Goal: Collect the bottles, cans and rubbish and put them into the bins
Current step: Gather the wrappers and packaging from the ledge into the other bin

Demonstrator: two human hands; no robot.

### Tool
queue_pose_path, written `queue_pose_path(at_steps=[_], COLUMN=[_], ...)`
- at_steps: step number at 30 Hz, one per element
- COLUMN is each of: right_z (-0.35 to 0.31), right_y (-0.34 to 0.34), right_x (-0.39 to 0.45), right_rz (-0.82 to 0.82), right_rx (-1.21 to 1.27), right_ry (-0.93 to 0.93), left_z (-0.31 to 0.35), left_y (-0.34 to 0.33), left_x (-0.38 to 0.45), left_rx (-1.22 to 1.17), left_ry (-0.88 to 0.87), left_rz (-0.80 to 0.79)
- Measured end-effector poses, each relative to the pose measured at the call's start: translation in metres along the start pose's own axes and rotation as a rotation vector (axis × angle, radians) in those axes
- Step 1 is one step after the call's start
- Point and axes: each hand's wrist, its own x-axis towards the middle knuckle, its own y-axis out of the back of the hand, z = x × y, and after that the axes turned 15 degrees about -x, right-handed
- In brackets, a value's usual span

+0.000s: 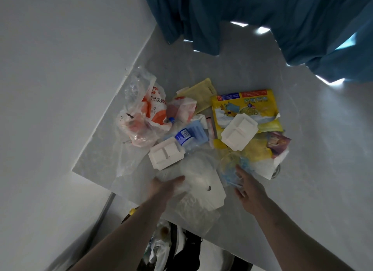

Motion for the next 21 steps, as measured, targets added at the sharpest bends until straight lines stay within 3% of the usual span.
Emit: queue_pose_path(at_steps=[11, 21], right_z=[0.009, -0.014], right_y=[0.042, 0.108], right_x=[-0.044, -0.170], right_rz=[-0.159, -0.066], right_rx=[0.164, 0.155], right_ry=[0.078, 0.150], left_z=[-0.011, 0.023], left_y=[0.008, 0.028], left_x=[-0.034, -0.152], left_rx=[-0.238, -0.311], left_ry=[0.125, 0.009], left_rz=[-0.206, -0.210])
